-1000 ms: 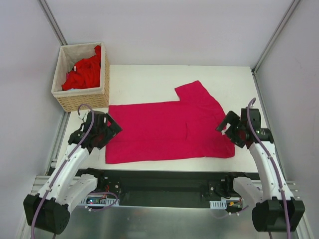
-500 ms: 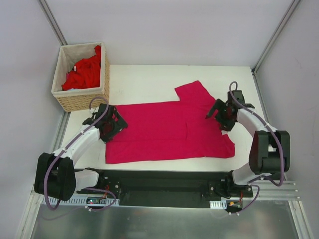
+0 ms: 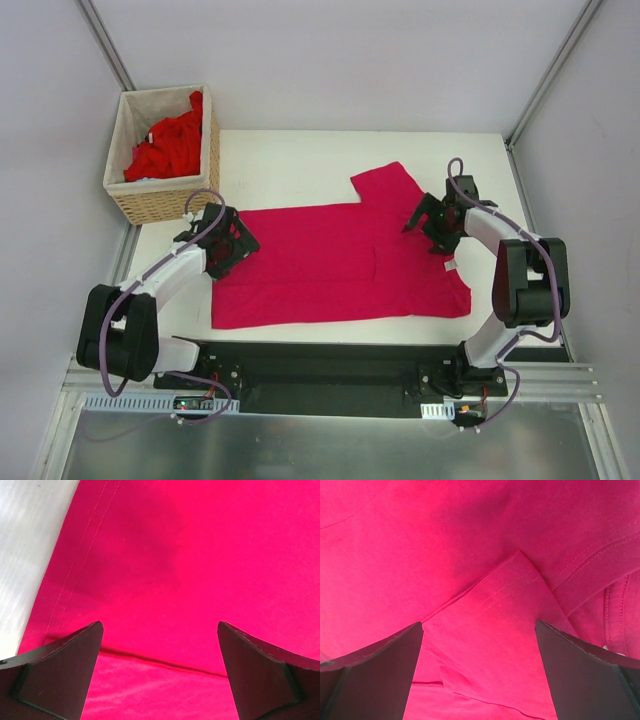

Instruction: Fold and stack the t-shirts

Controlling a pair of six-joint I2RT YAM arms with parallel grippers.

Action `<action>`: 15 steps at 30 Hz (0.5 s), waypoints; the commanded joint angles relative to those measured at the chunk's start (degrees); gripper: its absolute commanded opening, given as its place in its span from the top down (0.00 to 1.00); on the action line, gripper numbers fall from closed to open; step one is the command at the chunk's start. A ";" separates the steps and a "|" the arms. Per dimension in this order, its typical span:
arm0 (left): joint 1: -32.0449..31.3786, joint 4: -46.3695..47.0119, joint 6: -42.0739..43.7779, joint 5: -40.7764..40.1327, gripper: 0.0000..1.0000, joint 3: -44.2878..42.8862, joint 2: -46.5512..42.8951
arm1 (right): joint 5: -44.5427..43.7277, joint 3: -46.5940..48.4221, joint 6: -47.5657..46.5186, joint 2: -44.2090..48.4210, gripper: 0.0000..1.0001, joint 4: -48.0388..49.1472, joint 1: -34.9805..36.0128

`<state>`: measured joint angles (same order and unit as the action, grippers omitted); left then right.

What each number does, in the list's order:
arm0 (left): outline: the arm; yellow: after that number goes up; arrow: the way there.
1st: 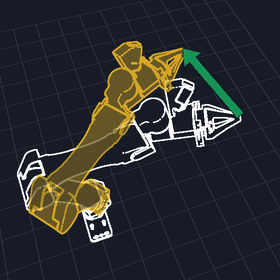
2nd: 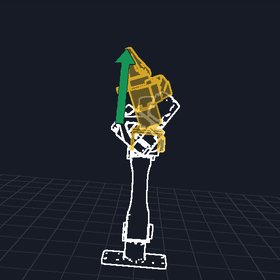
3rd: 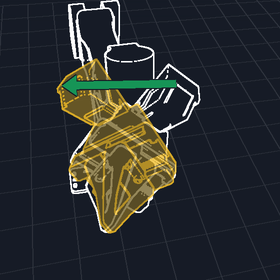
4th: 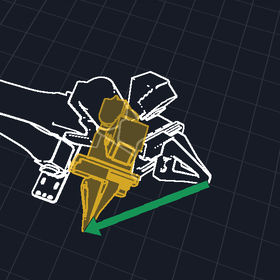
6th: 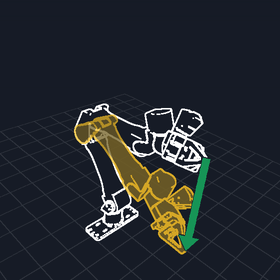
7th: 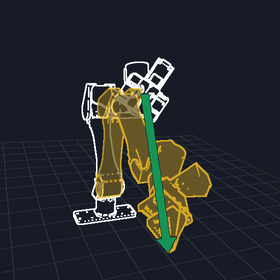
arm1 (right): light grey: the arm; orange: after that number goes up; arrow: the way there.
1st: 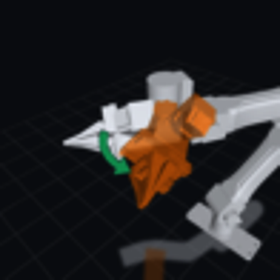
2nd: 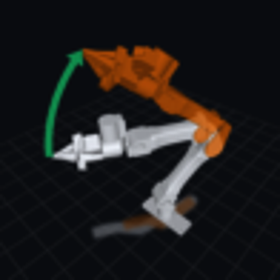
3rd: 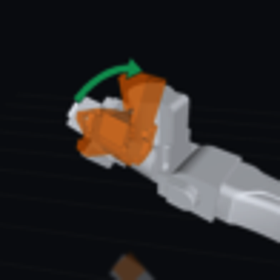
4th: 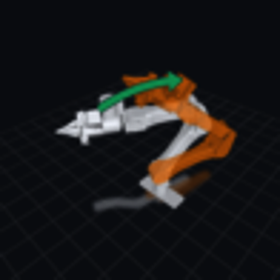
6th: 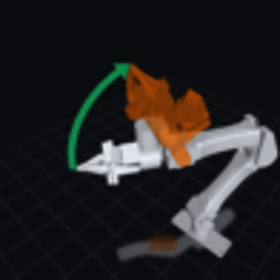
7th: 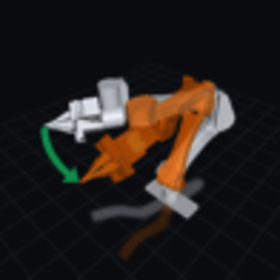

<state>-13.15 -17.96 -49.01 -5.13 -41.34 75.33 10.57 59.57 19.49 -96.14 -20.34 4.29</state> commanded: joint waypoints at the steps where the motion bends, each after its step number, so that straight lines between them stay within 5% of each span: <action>1: -0.30 1.78 0.67 -2.08 0.01 -1.02 2.62 | -0.28 0.64 0.73 -0.72 0.00 1.35 0.10; 15: -0.30 4.59 0.41 -2.96 0.01 6.18 2.46 | -2.66 -6.92 0.11 2.88 0.01 2.67 0.10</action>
<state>-13.15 -13.43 -48.95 -7.16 -38.76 78.65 9.65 55.90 19.49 -95.39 -16.86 4.27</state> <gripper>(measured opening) 0.991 0.994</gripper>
